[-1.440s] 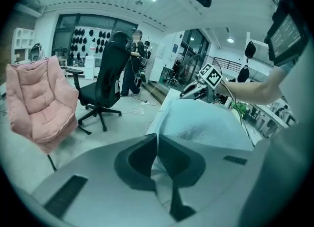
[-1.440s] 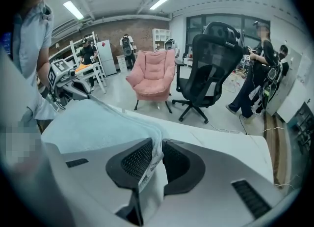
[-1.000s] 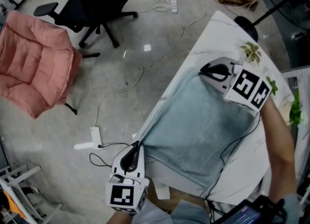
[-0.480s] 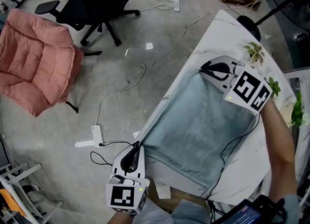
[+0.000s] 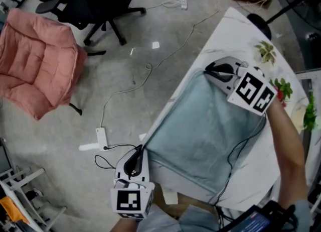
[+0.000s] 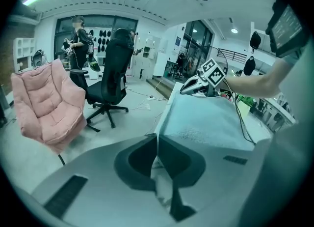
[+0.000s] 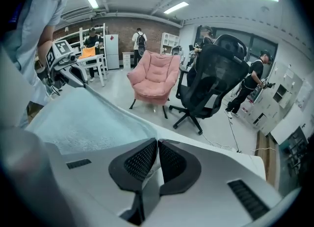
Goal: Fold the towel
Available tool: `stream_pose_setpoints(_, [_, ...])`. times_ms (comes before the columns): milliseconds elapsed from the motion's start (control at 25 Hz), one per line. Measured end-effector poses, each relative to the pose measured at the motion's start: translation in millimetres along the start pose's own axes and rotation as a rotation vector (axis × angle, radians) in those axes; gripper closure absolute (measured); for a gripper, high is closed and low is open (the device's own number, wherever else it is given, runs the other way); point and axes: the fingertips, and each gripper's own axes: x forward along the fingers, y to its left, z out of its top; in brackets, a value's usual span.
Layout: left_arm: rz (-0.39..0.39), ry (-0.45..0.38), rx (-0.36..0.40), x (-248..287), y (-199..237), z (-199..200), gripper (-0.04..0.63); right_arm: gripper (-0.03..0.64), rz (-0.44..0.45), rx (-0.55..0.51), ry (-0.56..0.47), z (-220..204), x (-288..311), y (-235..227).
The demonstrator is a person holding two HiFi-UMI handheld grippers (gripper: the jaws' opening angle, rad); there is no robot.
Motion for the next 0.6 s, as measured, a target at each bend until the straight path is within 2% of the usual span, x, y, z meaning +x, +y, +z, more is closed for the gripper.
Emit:
stream_pose_setpoints(240, [0.017,0.042,0.044,4,0,-5,0.58,0.574,-0.008,0.048,-0.012,-3,8,-1])
stream_pose_setpoints(360, [0.018,0.046,0.049,5,3,-8,0.578,0.518,0.0,0.109,-0.037,-1,4,-4])
stream_pose_setpoints(440, [0.016,0.022,0.053,1,7,-2,0.574,0.474,-0.014,0.16,-0.073,6,-8,-9])
stream_pose_setpoints(600, [0.025,-0.007,0.073,-13,12,17,0.561,0.463,-0.098,0.261,-0.187,24,-45,-19])
